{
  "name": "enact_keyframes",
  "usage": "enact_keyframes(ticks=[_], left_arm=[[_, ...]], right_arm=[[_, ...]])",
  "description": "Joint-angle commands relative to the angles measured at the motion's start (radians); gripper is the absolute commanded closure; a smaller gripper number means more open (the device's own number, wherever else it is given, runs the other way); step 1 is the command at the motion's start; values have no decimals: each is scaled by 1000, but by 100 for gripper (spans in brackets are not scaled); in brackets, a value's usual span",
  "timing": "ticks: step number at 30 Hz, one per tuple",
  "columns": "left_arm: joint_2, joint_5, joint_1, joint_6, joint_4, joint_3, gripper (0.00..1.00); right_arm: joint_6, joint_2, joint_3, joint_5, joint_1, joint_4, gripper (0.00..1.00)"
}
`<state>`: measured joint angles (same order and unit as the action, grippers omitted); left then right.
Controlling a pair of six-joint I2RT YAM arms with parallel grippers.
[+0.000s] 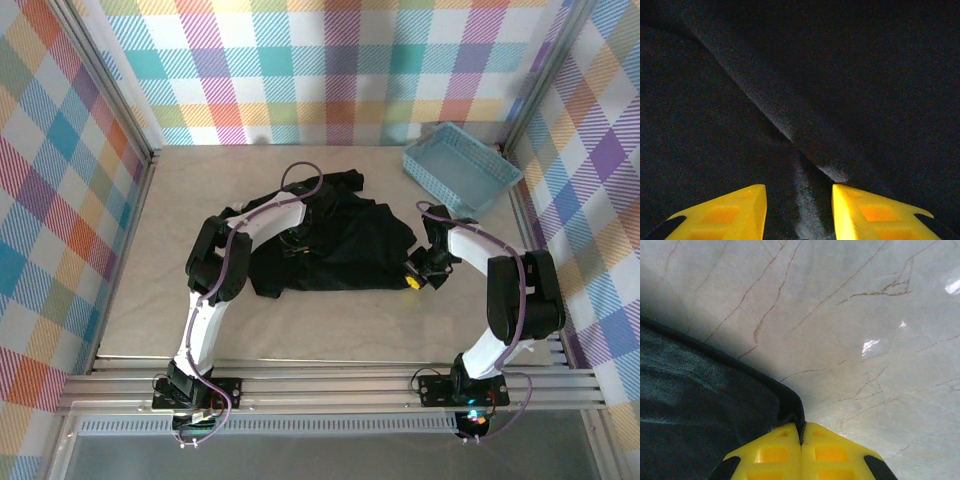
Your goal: Fold and stack the t-shirts
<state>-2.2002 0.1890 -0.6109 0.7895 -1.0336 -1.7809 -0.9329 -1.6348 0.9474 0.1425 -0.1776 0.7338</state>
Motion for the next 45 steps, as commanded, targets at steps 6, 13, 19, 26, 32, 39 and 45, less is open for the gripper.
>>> enact_keyframes(ticks=[6,13,19,26,32,39,45], left_arm=[[-13,-20,3,-3,11,-20,58],[-12,-25,4,-12,4,0,65],[-14,-34,5,-23,9,3,71],[-9,-25,5,-29,29,36,70],[-17,-20,6,-30,47,27,74],[14,23,5,-25,41,23,96],[118,78,20,5,29,80,100]], right_arm=[[14,-22,22,23,4,3,100],[13,-26,31,17,4,6,100],[11,-31,33,18,5,1,100],[10,-33,37,17,5,0,100],[11,-33,36,18,4,-2,100],[19,-32,43,18,4,1,100],[34,-30,57,12,5,4,100]])
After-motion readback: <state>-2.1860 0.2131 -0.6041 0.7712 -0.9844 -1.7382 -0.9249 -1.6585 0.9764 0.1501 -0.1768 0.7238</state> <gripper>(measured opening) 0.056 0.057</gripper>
